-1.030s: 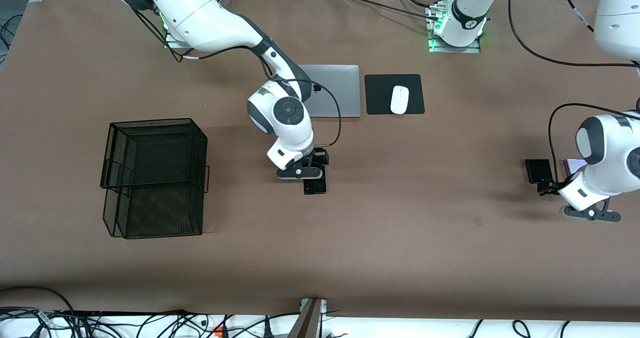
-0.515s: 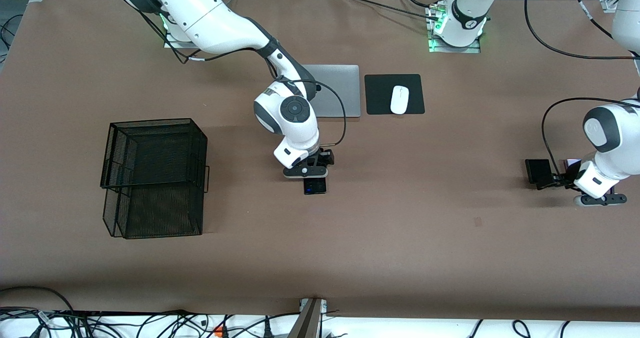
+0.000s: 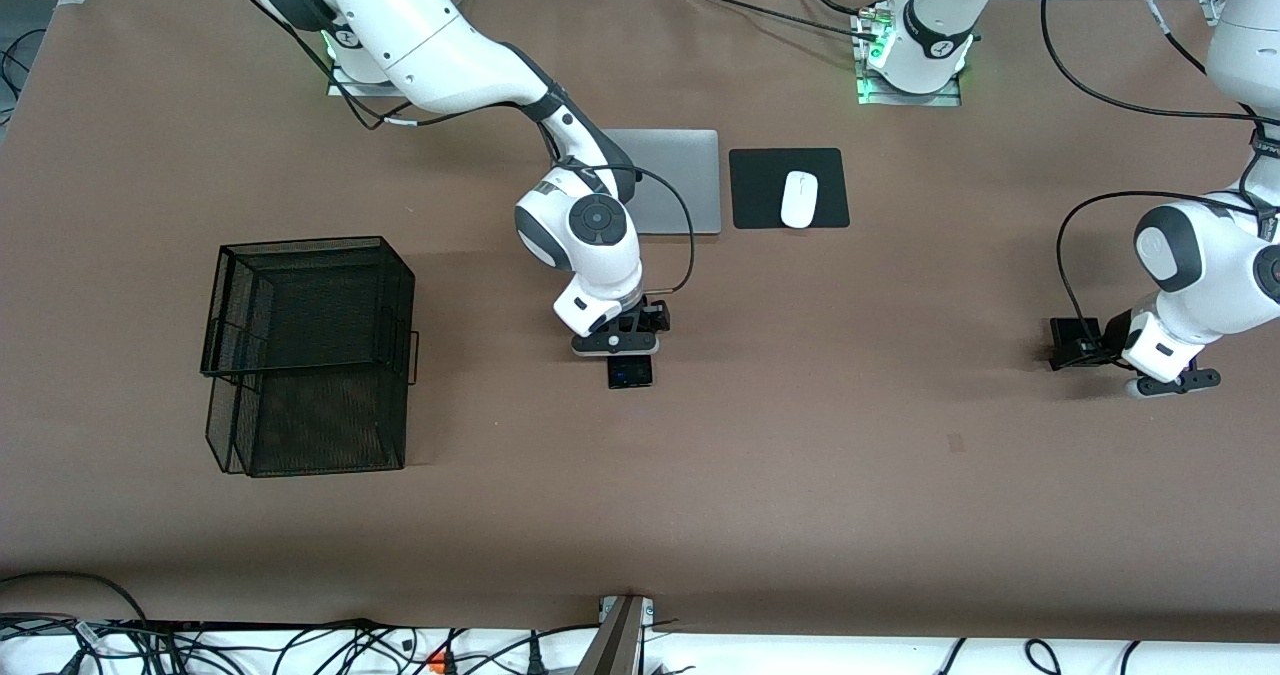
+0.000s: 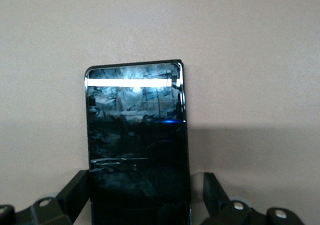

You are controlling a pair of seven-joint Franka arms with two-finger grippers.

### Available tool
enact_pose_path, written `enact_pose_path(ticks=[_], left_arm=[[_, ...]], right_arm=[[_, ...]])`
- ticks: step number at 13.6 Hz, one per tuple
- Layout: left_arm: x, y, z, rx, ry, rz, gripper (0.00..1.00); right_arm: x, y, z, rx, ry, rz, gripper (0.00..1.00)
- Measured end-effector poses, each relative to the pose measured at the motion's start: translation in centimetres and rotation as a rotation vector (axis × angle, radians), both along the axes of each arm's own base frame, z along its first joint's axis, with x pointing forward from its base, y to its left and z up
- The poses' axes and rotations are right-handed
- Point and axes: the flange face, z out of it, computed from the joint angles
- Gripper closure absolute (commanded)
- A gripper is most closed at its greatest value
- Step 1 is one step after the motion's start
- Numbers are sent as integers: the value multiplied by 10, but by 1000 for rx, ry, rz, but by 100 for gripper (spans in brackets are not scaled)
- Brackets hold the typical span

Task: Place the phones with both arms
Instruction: 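Grasp the flip phone with the left gripper while the right gripper lifts, then drop the black phone into the mesh basket with the right gripper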

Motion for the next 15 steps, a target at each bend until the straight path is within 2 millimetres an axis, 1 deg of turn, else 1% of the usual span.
enact_pose_path(ticks=[1, 2, 3, 4, 6, 8, 9, 10, 11, 12, 13, 15], left_arm=[[-1, 0, 1, 1, 1, 0, 0], [-3, 0, 1, 1, 2, 0, 0], [-4, -1, 1, 0, 6, -1, 0], [-6, -1, 0, 0, 9, -5, 0], [-9, 3, 0, 2, 11, -14, 0], [-13, 12, 1, 5, 10, -28, 0], [-15, 17, 2, 6, 9, -30, 0], [-18, 21, 1, 6, 10, -30, 0], [-20, 24, 0, 5, 13, -29, 0], [-22, 26, -1, 4, 15, -31, 0], [-23, 26, -2, 3, 17, -34, 0], [-24, 25, -3, 1, 20, -37, 0]], right_arm=[[0, 0, 0, -3, -3, -2, 55], [0, 0, 0, -4, -5, -1, 74], [1, 0, 1, -7, -10, 0, 85], [1, 0, 2, -7, -10, -3, 92], [1, 0, 2, -7, -11, -3, 99], [4, -1, 4, -6, -18, -8, 100], [10, -3, 9, -4, -30, -14, 100], [18, -7, 19, -1, -43, -28, 100], [28, -14, 34, 3, -49, -57, 100], [43, -26, 57, 11, -50, -98, 100], [59, -43, 89, 22, -62, -140, 100], [87, -84, 160, 30, -97, -213, 100]])
